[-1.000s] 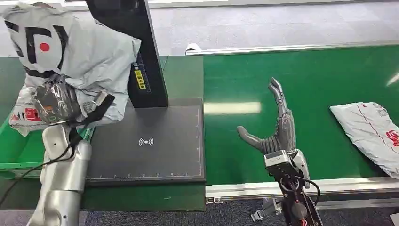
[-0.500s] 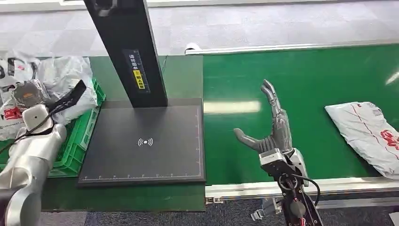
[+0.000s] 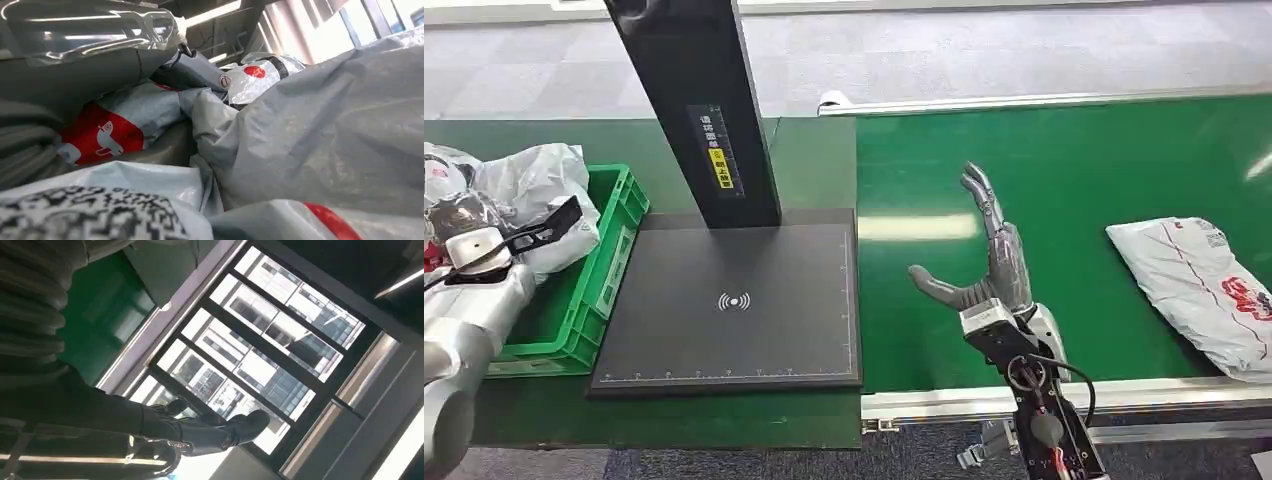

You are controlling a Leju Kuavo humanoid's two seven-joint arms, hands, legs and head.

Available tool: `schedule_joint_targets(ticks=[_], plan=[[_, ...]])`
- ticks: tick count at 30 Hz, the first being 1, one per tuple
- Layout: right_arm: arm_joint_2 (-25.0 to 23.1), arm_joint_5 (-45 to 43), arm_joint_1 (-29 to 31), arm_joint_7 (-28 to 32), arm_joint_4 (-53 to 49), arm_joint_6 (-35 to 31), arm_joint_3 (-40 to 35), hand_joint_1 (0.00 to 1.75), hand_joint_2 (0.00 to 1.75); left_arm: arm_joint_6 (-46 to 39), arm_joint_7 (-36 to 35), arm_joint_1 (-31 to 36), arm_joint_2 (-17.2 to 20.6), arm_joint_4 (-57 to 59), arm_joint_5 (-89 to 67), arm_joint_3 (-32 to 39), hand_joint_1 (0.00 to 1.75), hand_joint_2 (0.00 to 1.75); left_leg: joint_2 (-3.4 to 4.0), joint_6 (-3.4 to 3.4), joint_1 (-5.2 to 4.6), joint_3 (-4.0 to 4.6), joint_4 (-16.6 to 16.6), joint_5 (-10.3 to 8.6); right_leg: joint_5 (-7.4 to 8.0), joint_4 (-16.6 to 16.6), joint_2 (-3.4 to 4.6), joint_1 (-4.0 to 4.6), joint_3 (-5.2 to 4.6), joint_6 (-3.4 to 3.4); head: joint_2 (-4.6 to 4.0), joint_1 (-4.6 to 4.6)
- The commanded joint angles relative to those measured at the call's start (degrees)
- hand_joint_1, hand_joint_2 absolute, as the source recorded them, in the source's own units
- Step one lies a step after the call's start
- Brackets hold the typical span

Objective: Moved the parcel from conveyor to table for the left to box.

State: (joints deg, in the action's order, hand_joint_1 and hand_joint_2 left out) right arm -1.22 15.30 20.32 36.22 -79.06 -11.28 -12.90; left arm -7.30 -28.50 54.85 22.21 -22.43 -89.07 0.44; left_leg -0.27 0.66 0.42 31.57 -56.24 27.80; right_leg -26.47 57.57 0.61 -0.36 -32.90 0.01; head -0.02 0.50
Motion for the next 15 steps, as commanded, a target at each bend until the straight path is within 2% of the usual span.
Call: schedule_joint_targets(ticks=[1, 4, 7, 12, 13, 14, 15], plan=[[-1.4, 0.1, 3.6, -0.5, 6.2, 0.5, -1.6, 0.0, 1.75, 3.6, 0.1, 3.6, 4.4, 6.0, -0.9, -2.9, 1.75, 1.75, 0.19, 0.03, 0.04, -0.04, 0.0, 0.03, 0.02, 0.0, 0.12, 0.05, -0.02, -0.03, 0.0, 0.0], [-1.4, 0.1, 3.9, -0.6, 6.6, 0.6, -1.6, 0.0, 1.75, 4.3, 0.2, 3.4, 4.6, 6.2, -0.9, -3.5, 1.75, 1.75, 0.08, 0.01, 0.04, 0.0, 0.0, 0.02, 0.0, 0.0, 0.03, 0.04, -0.04, 0.0, 0.0, -0.02], [-1.7, 0.2, 4.9, -0.6, 7.7, 0.8, -1.7, 0.0, 1.75, 7.3, 0.0, 3.4, 6.0, 6.9, -0.9, -8.4, 1.75, 1.75, 0.16, 0.0, 0.05, 0.0, 0.0, 0.01, 0.03, 0.0, 0.09, 0.05, -0.05, 0.0, 0.0, -0.02], [-1.6, 0.2, 5.0, -0.6, 7.7, 0.9, -1.7, 0.0, 1.75, 5.6, 0.4, 2.6, 5.4, 6.6, -0.9, -8.3, 1.75, 1.75, 0.07, 0.01, 0.02, 0.02, 0.0, -0.01, 0.01, 0.0, 0.01, 0.02, -0.04, -0.02, 0.0, -0.02], [-1.5, 0.2, 4.9, -0.6, 7.5, 0.9, -1.7, 0.0, 1.75, 4.9, 0.5, 2.6, 5.2, 6.4, -0.9, -8.3, 1.2, 1.75, 0.05, 0.02, 0.03, 0.01, 0.1, -0.02, 0.02, 0.0, -0.02, 0.02, -0.01, -0.02, 0.0, -0.04], [-1.4, 0.2, 4.9, -0.7, 7.5, 0.9, -1.8, 0.0, 1.75, 3.6, 0.2, 2.5, 5.1, 6.1, -0.9, -9.8, 0.0, 1.75, 0.0, 0.02, 0.02, 0.01, 0.0, 0.0, -0.01, 0.0, -0.03, 0.02, 0.0, -0.01, 0.0, -0.04], [-1.4, 0.2, 4.9, -0.8, 7.4, 0.9, -1.8, 0.0, 1.75, 1.6, 0.2, 2.5, 4.8, 6.1, -0.8, -9.3, 0.0, 1.75, 0.03, 0.02, 0.03, 0.0, 0.0, -0.01, 0.0, 0.0, -0.02, 0.03, 0.0, -0.02, 0.0, -0.02]])
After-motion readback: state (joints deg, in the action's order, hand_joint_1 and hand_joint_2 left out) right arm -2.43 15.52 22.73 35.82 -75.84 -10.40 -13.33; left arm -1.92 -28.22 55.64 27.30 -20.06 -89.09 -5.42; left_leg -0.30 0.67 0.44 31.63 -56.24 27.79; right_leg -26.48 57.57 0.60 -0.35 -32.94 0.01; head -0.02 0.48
